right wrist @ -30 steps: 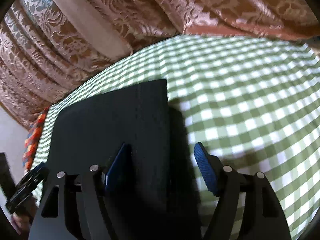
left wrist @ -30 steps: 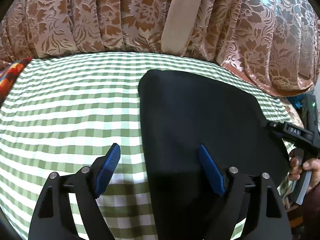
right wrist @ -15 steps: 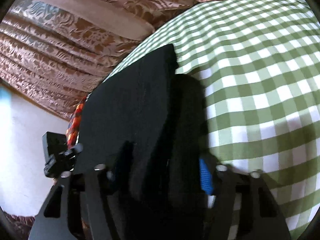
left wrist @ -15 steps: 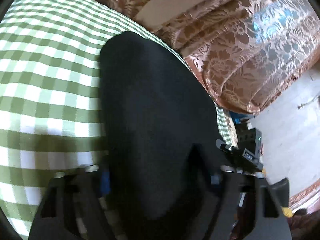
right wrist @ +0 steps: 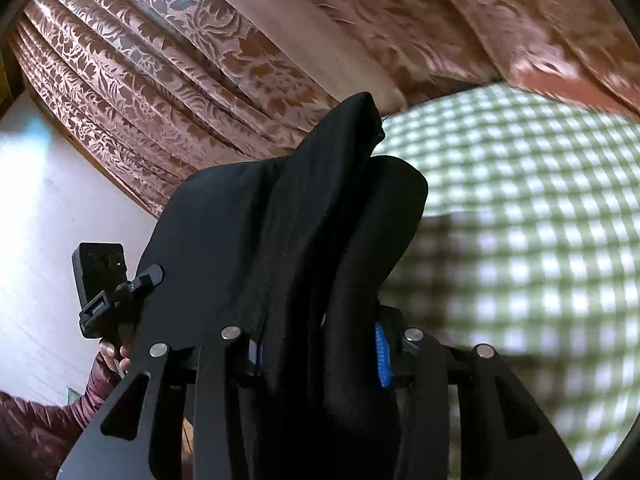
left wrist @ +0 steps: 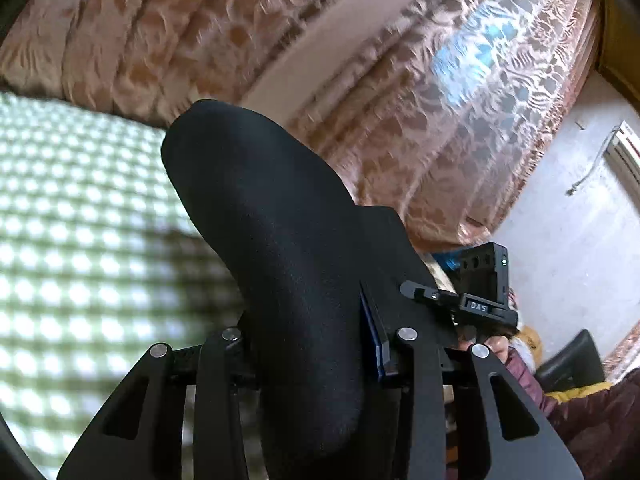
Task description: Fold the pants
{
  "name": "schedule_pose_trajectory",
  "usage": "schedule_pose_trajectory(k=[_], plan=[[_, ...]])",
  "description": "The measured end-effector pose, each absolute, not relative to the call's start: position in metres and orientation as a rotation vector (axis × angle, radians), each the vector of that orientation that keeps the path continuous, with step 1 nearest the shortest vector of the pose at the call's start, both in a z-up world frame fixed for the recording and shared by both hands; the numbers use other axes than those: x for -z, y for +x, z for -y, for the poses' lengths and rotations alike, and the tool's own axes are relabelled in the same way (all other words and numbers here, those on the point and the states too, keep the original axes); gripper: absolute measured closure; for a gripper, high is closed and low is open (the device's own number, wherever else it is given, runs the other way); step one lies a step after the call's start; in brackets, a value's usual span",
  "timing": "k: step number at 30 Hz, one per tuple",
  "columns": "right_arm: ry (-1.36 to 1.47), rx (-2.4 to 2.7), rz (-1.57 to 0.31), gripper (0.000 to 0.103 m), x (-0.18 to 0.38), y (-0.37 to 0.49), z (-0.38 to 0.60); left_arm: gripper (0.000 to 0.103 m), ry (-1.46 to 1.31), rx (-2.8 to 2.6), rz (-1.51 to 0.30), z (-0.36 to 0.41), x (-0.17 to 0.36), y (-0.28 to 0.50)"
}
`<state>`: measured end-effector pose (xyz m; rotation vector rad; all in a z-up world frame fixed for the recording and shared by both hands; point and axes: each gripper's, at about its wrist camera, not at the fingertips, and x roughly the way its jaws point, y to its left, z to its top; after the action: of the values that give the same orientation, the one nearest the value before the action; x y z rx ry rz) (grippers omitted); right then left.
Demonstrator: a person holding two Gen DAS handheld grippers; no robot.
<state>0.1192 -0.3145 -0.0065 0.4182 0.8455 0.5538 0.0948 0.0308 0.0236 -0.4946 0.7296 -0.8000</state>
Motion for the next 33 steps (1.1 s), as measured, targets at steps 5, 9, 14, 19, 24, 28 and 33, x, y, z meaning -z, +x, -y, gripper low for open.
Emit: schedule_pose_trajectory(k=[5, 9, 14, 19, 24, 28, 33], plan=[[0.425, -0.560, -0.866, 0.065, 0.013, 0.184, 0.290, 0.064, -0.449, 0.689, -0.743, -0.052, -0.030, 0.153], [0.427, -0.546, -0.905, 0.064, 0.032, 0.226, 0.282, 0.061, -0.434, 0.631, -0.776, -0.071, -0.018, 0.191], [0.421, -0.469, -0.990, 0.049, 0.085, 0.262, 0.281, 0.052, -0.357, 0.471, -0.949, -0.078, 0.048, 0.228], [0.428, -0.454, -0.989, 0.039, 0.087, 0.263, 0.286, 0.042, -0.451, 0.411, -0.919, -0.088, 0.061, 0.222], [0.288, -0.360, -0.918, 0.039, 0.046, 0.238, 0.286, 0.038, -0.386, 0.274, -0.858, -0.088, 0.029, 0.200], [0.192, -0.388, -0.834, 0.060, 0.020, 0.198, 0.276, 0.038, -0.293, 0.229, -0.750, -0.084, 0.004, 0.158], [0.067, -0.432, -0.843, 0.074, 0.025, 0.166, 0.249, 0.038, -0.209, 0.226, -0.753, -0.061, 0.006, 0.129]])
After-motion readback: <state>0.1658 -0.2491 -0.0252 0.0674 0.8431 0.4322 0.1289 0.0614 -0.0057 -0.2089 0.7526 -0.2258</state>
